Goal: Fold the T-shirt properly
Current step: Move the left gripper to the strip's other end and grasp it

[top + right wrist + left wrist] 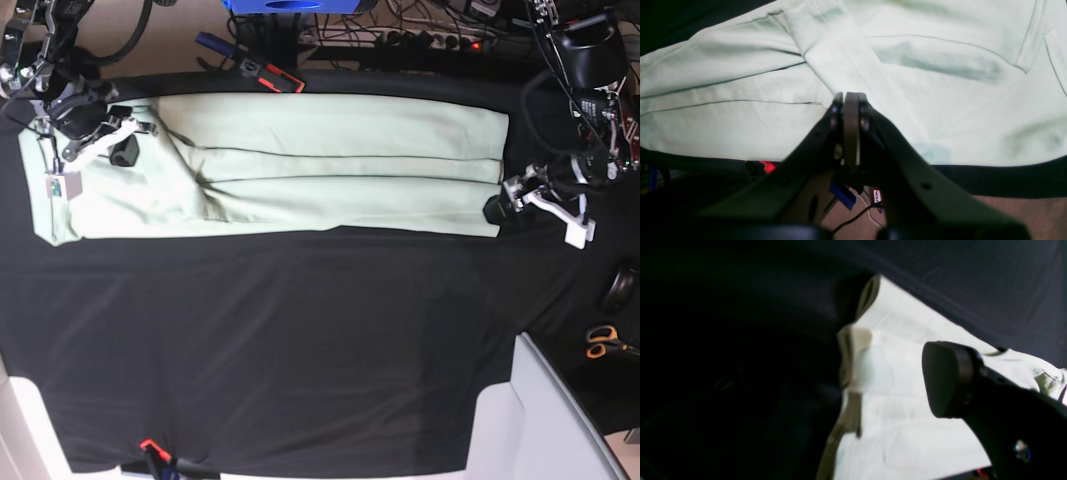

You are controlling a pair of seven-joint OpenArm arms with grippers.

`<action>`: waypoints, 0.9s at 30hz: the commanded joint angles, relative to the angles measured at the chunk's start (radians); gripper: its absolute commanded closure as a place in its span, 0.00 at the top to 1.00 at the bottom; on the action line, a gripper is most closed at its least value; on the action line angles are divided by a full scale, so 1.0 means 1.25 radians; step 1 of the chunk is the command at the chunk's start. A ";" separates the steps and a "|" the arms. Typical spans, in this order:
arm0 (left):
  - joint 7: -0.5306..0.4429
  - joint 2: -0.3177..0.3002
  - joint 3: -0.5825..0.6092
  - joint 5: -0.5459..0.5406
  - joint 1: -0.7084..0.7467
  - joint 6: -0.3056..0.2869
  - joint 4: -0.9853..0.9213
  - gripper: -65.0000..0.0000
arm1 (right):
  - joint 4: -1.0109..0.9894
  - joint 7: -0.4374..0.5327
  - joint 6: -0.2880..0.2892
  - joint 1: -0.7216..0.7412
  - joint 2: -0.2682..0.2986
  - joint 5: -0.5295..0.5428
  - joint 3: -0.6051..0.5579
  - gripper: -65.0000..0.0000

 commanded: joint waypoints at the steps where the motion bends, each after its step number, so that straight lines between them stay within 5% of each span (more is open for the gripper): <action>1: 0.050 0.031 0.028 0.007 0.006 0.005 -0.013 1.00 | 0.016 0.015 0.003 0.000 0.004 0.009 0.000 0.00; 22: 0.082 0.103 0.102 0.007 0.057 0.004 0.074 1.00 | 0.014 0.015 0.003 0.002 0.004 0.009 0.002 0.00; 24: 0.082 0.104 0.097 0.006 0.062 0.005 0.074 0.87 | 0.014 0.015 0.003 0.002 0.004 0.009 0.002 0.00; 27: 0.081 0.104 0.093 0.005 0.062 0.008 0.074 0.48 | 0.013 0.015 0.003 0.002 0.004 0.009 0.002 0.00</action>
